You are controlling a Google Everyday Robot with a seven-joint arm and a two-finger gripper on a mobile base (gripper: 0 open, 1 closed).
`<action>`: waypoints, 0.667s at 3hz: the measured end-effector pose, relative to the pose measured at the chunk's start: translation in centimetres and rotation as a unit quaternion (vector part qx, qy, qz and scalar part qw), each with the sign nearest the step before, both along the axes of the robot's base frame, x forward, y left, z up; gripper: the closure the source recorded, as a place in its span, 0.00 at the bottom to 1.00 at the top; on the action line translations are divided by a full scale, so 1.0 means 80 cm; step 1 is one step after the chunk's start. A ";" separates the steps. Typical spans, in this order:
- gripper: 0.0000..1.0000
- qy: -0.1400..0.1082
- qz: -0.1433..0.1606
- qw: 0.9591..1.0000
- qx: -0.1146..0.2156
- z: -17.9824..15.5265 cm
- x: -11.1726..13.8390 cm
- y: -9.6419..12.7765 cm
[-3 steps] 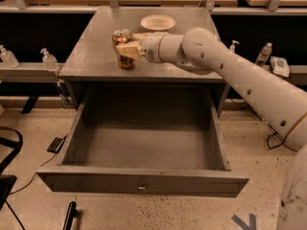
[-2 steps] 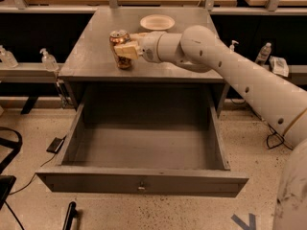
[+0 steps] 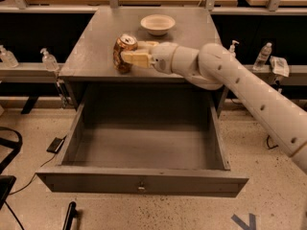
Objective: Place orange can into top drawer
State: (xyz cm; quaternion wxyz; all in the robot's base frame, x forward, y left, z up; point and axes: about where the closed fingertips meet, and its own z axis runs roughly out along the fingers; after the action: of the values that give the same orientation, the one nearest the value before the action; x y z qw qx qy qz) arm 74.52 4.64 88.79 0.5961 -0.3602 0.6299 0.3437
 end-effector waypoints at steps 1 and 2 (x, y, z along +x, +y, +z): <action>1.00 -0.006 0.019 0.999 0.027 0.014 -0.055 -0.055; 1.00 0.000 0.008 1.000 -0.011 0.016 -0.122 -0.132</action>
Offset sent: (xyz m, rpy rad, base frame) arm -0.1872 -0.1930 0.0344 -0.1941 -0.0021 -0.0277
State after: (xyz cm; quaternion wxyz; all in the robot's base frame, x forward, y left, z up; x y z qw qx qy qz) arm 64.76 -5.89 90.06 0.5892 -0.3717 0.6307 0.3419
